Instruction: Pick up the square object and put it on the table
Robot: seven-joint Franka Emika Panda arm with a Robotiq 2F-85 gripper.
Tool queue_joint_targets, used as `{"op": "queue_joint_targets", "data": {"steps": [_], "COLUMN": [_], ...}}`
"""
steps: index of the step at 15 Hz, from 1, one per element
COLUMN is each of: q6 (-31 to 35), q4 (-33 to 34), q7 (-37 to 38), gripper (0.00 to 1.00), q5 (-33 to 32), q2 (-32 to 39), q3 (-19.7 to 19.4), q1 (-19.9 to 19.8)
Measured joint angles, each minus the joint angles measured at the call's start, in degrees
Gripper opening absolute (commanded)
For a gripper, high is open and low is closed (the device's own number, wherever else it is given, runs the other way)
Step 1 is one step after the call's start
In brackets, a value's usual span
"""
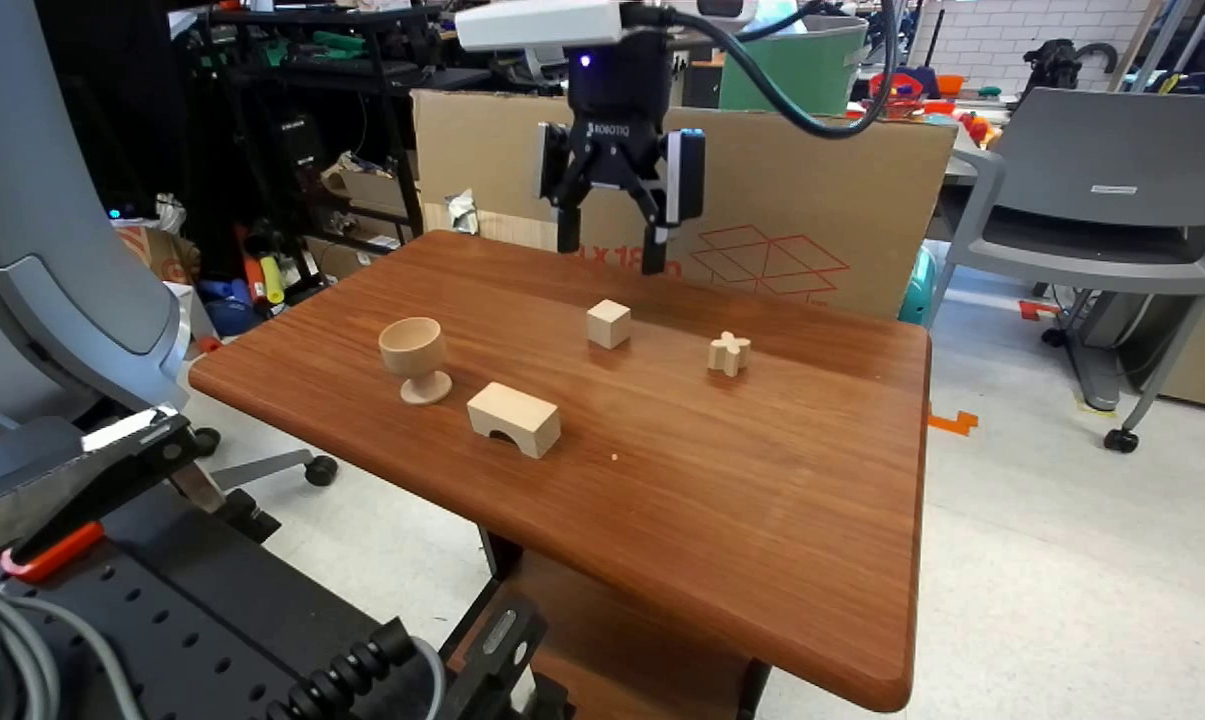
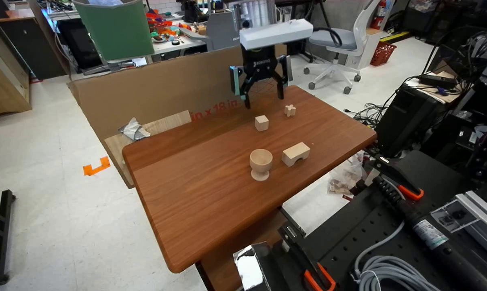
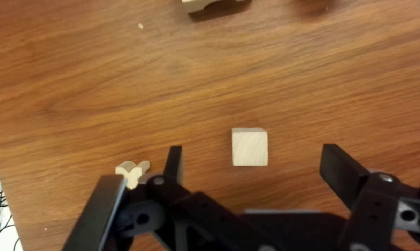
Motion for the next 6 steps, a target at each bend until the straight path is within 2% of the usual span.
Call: {"op": "queue_joint_targets", "data": {"steps": [6], "q6": [-0.2], "q4": [-15.7], "q7": [0.9], "gripper": [1.0], "q5": [0.7], "q2": [-18.1], "q3": [-0.5], "q1": [-0.7]}}
